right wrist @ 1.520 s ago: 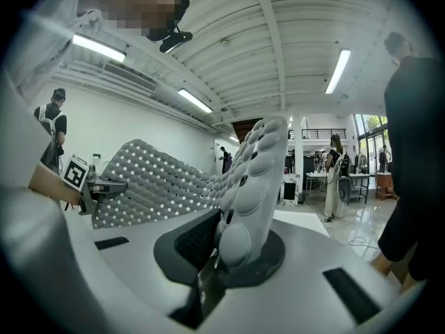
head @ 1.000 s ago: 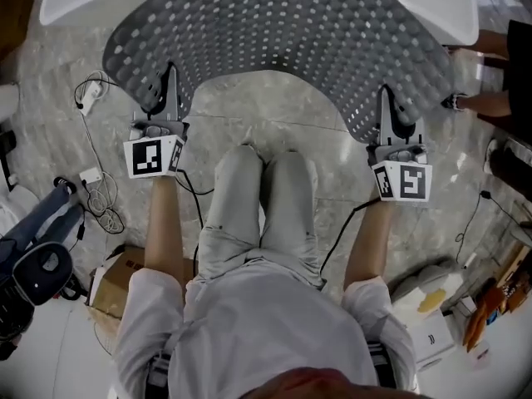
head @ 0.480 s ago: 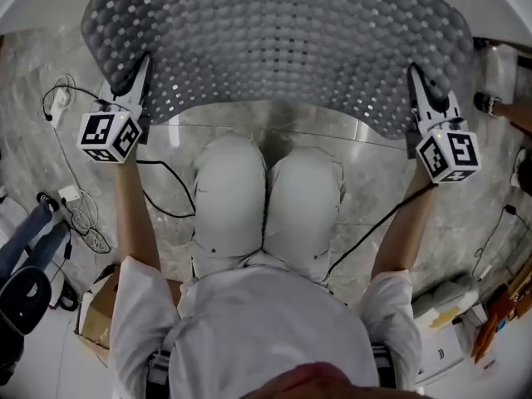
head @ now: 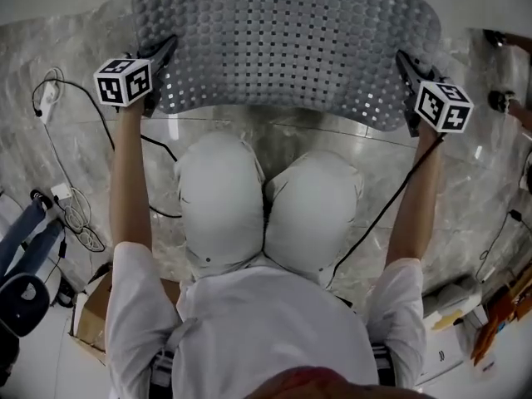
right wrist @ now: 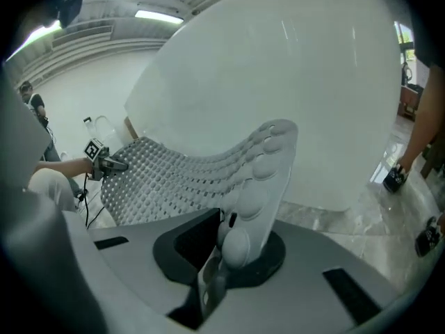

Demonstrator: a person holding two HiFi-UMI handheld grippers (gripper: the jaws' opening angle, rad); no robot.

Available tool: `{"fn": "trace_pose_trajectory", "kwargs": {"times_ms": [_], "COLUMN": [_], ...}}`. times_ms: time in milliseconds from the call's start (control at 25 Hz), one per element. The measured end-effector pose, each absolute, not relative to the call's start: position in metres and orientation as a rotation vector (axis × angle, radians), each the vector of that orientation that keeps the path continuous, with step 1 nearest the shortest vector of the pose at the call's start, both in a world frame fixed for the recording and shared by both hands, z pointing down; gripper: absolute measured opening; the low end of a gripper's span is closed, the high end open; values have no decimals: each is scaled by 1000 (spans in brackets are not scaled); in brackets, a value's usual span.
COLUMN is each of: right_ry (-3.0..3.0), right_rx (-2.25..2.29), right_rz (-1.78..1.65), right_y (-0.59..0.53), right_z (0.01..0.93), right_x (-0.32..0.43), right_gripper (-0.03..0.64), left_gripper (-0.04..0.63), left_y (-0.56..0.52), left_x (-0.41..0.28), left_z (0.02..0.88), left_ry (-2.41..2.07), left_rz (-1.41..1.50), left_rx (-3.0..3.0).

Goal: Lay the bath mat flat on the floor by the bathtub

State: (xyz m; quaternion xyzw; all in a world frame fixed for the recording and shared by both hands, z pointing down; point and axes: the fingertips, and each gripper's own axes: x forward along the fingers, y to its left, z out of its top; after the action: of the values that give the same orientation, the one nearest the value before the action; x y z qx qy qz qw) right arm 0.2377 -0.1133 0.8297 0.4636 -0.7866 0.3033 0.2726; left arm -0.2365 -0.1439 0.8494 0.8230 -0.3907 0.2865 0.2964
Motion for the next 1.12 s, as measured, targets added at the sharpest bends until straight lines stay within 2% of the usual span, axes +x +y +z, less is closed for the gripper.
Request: {"fn": "trace_pose_trajectory", "kwargs": {"times_ms": [680, 1120], "right_ry": [-1876, -1736], "right_rx": [1149, 1141], "right_rz": [926, 912], "right_y": [-111, -115], "right_z": [974, 1021], "right_x": [234, 239], "right_gripper": [23, 25], "left_gripper": [26, 28], "left_y": [-153, -157], "left_x": [-229, -240], "left_z": [982, 1030], "left_ry": [-972, -1036], "left_rz": [990, 1107], "left_rx": [1937, 1835]}}
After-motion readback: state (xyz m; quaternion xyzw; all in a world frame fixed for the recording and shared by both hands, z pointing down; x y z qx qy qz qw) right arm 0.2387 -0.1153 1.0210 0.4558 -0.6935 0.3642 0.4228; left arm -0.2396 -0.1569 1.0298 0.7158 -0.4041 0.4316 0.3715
